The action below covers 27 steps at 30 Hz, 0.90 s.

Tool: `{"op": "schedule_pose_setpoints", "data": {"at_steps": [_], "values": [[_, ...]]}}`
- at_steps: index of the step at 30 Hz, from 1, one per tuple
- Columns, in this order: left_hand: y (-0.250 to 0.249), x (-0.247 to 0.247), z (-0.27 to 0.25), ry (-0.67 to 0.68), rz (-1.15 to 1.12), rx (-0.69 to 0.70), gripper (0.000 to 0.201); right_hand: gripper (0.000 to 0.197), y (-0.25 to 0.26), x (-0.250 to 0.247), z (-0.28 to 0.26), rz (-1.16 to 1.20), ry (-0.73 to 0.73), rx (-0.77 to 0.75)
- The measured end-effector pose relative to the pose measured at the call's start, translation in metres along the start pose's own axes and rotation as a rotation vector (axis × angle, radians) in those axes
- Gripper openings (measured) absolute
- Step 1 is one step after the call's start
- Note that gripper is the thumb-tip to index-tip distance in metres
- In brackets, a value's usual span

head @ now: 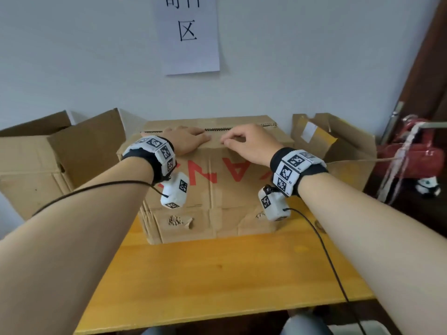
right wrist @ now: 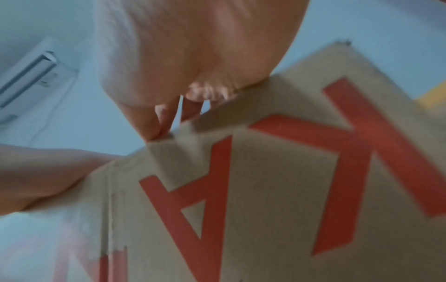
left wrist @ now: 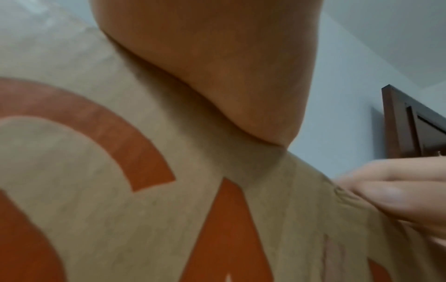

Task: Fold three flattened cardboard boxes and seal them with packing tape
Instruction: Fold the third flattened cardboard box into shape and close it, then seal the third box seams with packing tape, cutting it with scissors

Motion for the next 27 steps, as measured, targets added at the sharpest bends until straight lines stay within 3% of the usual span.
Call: {"op": "schedule_pose_setpoints", "data": {"at_steps": [4,7,12,16,18,21,24,27], "values": [[0.001,0.0,-0.003,-0.047,-0.036,0.015,0.058,0.018,-0.01,-0.03,-0.039,0.2,-0.15,-0.017],[0.005,0.001,-0.002,-0.066,-0.066,-0.013,0.058,0.021,-0.04,-0.041,-0.072,0.239,-0.228,0.103],[-0.025,0.005,0.006,-0.076,-0.015,-0.127,0.05,0.022,-0.116,-0.029,-0.116,0.084,0.024,0.447],[-0.044,0.013,0.016,-0.129,-0.061,-0.23,0.059,0.028,-0.171,-0.009,-0.143,-0.051,0.235,0.728],[-0.048,0.017,0.019,-0.131,-0.071,-0.262,0.066,0.033,-0.189,-0.003,-0.155,-0.11,0.324,0.774],[-0.054,0.016,0.018,-0.124,-0.029,-0.307,0.066,0.018,-0.204,0.004,-0.167,-0.236,0.423,0.817],[-0.057,0.013,0.018,-0.111,0.018,-0.331,0.066,0.028,-0.219,0.013,-0.17,-0.239,0.441,0.878],[-0.055,0.013,0.018,-0.101,0.031,-0.336,0.068,0.019,-0.226,0.025,-0.17,-0.223,0.442,0.936]]}}
Point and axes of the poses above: each hand's wrist, its own z-axis towards the middle knuckle, its own x-axis out of the palm, y = z × x, the point moved 1 cm from there along z, towards the middle knuckle, and after that the axes turned 8 degrees about -z, right-handed, at the moved point
